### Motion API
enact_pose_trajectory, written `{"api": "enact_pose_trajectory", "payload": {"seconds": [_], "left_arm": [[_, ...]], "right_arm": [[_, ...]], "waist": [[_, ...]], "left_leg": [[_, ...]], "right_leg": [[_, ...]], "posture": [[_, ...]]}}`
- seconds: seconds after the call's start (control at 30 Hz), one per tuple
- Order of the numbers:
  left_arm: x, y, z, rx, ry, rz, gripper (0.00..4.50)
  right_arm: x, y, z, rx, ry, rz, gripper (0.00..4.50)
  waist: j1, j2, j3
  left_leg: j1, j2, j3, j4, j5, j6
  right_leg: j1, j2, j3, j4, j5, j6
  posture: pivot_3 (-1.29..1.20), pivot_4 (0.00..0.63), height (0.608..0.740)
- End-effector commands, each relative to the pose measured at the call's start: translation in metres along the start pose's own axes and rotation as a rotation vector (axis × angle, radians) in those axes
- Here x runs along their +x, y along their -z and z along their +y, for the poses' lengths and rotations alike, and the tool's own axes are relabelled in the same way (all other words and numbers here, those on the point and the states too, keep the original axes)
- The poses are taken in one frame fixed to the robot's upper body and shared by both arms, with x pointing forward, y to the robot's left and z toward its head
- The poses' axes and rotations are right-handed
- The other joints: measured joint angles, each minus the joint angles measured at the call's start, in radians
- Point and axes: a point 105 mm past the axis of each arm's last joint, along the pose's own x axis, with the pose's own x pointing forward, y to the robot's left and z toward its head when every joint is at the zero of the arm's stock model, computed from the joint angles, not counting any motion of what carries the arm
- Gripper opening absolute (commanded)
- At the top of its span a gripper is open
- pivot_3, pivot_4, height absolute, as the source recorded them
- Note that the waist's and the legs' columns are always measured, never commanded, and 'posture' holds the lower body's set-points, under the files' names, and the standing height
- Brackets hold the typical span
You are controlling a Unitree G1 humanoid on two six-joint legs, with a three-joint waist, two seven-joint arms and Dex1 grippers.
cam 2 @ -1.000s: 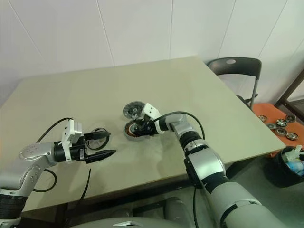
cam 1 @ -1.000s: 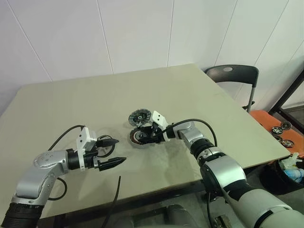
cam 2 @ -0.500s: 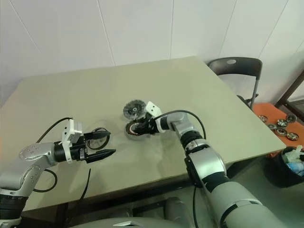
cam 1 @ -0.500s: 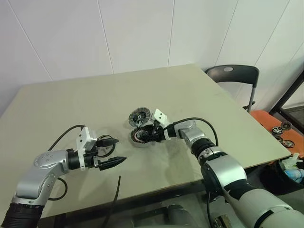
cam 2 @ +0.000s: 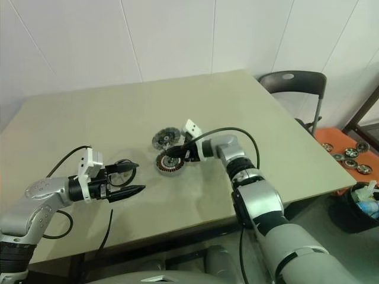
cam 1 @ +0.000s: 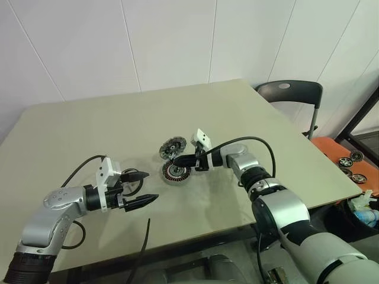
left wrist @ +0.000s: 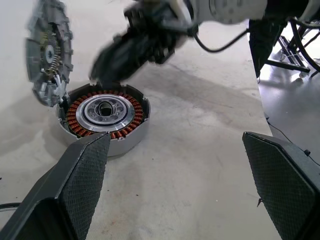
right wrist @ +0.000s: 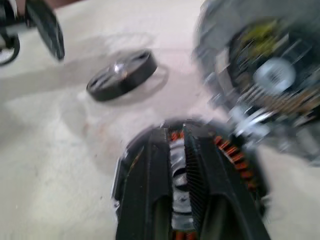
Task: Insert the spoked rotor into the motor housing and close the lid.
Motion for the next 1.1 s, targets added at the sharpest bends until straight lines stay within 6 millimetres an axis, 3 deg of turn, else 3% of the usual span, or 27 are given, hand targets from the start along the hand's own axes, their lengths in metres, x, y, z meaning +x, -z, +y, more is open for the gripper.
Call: {"api": "enact_pose_trajectory", "payload": {"seconds": [0.03, 0.33, 0.53, 0.8, 1.0, 1.1], "left_arm": [[-0.001, -0.01, 0.0, 0.04, -0.001, -0.024, 4.5], [-0.001, -0.01, 0.0, 0.039, -0.004, -0.025, 4.5], [-0.001, -0.01, -0.001, 0.039, -0.003, -0.027, 4.5], [-0.001, -0.01, 0.0, 0.039, -0.001, -0.025, 4.5], [0.0, -0.01, 0.0, 0.04, 0.002, -0.025, 4.5], [-0.001, -0.011, 0.001, 0.042, 0.002, -0.025, 4.5]], "right_arm": [[0.004, -0.018, 0.0, -0.074, 0.0, -0.024, 0.67], [0.008, -0.01, 0.002, -0.114, 0.004, 0.011, 0.67], [0.007, 0.007, -0.001, -0.165, 0.045, 0.083, 0.67], [0.004, 0.016, -0.003, -0.119, 0.061, 0.097, 0.67], [0.001, 0.028, -0.005, 0.1, 0.078, 0.145, 0.67], [0.001, 0.021, -0.003, 0.297, 0.061, 0.11, 0.67]], "waist": [[0.0, 0.0, 0.0], [0.0, 0.0, 0.0], [0.0, 0.0, 0.0], [0.0, 0.0, 0.0], [0.002, 0.0, 0.0], [0.004, -0.001, -0.001]], "left_leg": [[0.0, 0.0, 0.0, 0.0, 0.0, 0.0], [0.0, 0.0, 0.0, 0.0, 0.0, 0.0], [0.0, 0.0, 0.0, 0.0, 0.0, 0.0], [0.001, 0.0, 0.0, 0.0, 0.0, 0.0], [0.001, 0.0, 0.0, 0.0, 0.0, 0.0], [0.001, 0.0, 0.0, 0.001, 0.0, 0.0]], "right_leg": [[0.0, 0.0, 0.0, 0.0, 0.0, 0.0], [0.0, 0.0, 0.0, 0.0, 0.0, 0.0], [0.0, 0.0, 0.0, 0.0, 0.0, 0.0], [0.001, 0.0, 0.0, 0.0, 0.0, -0.001], [0.001, 0.0, 0.0, 0.0, -0.001, -0.001], [0.002, 0.0, 0.0, 0.0, -0.002, -0.002]], "posture": [[0.0, 0.0, 0.74], [0.0, 0.0, 0.74], [0.0, 0.0, 0.74], [0.0, 0.0, 0.74], [0.0, 0.0, 0.74], [0.0, 0.0, 0.74]]}}
